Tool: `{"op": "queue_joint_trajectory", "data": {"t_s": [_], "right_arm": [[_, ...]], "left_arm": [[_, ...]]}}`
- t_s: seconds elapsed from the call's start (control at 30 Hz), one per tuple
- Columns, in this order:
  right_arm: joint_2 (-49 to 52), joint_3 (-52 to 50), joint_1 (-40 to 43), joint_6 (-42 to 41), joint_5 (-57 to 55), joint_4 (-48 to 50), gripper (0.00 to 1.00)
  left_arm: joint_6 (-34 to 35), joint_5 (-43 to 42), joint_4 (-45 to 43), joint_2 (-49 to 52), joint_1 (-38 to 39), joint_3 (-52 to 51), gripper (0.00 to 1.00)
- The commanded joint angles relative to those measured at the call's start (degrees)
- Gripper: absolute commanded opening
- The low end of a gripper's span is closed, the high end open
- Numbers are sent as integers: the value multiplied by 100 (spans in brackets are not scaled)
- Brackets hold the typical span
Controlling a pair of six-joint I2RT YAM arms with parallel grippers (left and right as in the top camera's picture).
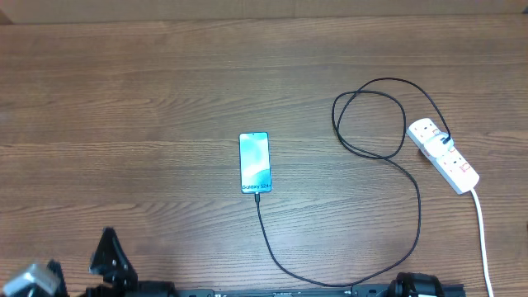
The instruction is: Plug charger to phone and switch on socket
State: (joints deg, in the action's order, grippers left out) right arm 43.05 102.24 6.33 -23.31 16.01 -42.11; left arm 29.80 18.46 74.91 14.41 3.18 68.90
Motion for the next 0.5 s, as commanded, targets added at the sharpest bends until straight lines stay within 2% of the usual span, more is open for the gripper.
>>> {"op": "queue_joint_trajectory", "data": {"t_s": [0.0,0.13,0.27,0.47], "right_arm": [[-348,-57,-28,133,-101,-24,6],[-925,-289,-20,138,-297,39,6],[-1447,-518,-2,518,-695,63,5],[-2037,-660,70,726,-767,-195,4]], "left_arm": [[66,-28,190,-299,-122,-13,99],[66,-31,737,-433,-251,-13,100],[66,-28,1388,-448,-374,-13,100],[66,57,1484,-450,-546,-13,100]]}}
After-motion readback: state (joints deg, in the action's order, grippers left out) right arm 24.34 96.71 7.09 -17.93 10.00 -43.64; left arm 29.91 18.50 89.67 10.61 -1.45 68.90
